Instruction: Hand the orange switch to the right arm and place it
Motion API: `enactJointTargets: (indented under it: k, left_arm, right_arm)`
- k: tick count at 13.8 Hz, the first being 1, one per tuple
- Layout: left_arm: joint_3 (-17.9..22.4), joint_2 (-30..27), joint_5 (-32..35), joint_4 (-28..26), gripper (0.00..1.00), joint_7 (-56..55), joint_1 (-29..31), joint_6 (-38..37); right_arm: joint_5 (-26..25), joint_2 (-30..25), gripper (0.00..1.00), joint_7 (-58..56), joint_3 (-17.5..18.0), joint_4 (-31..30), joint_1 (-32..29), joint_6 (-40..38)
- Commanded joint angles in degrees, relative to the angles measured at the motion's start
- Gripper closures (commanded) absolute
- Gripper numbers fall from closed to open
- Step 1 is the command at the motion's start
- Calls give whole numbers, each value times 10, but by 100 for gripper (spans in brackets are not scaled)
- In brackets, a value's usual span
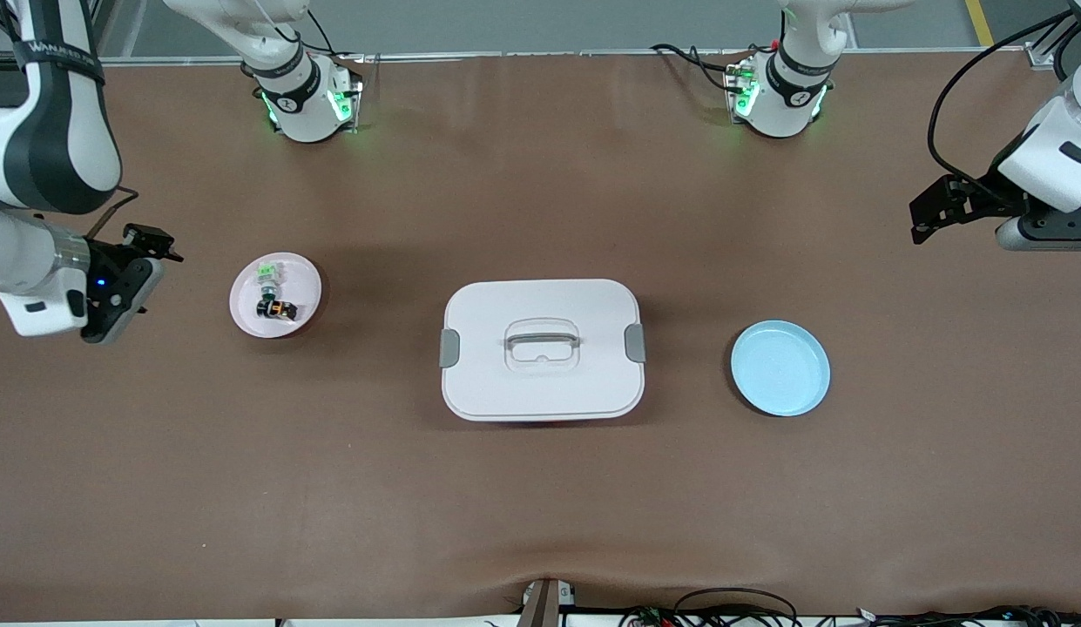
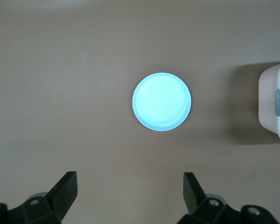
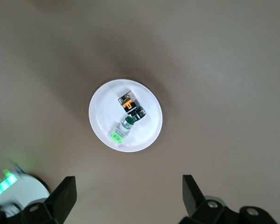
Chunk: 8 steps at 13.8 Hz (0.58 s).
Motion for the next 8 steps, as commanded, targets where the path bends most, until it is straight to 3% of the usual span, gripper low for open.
enactJointTargets:
  k: [1, 5, 8]
  left_arm:
    - [-1, -8, -8, -3, 0, -1, 4, 3]
    - [-3, -11, -8, -3, 0, -4, 3, 2]
    - [-3, -13, -8, -3, 0, -4, 3, 0]
  right_arm:
    - [-10, -19, 0, 207, 14, 2, 21, -15]
    - [-11, -16, 0, 357, 7, 39, 23, -17]
    - [-20, -14, 0, 475, 7, 110, 25, -69]
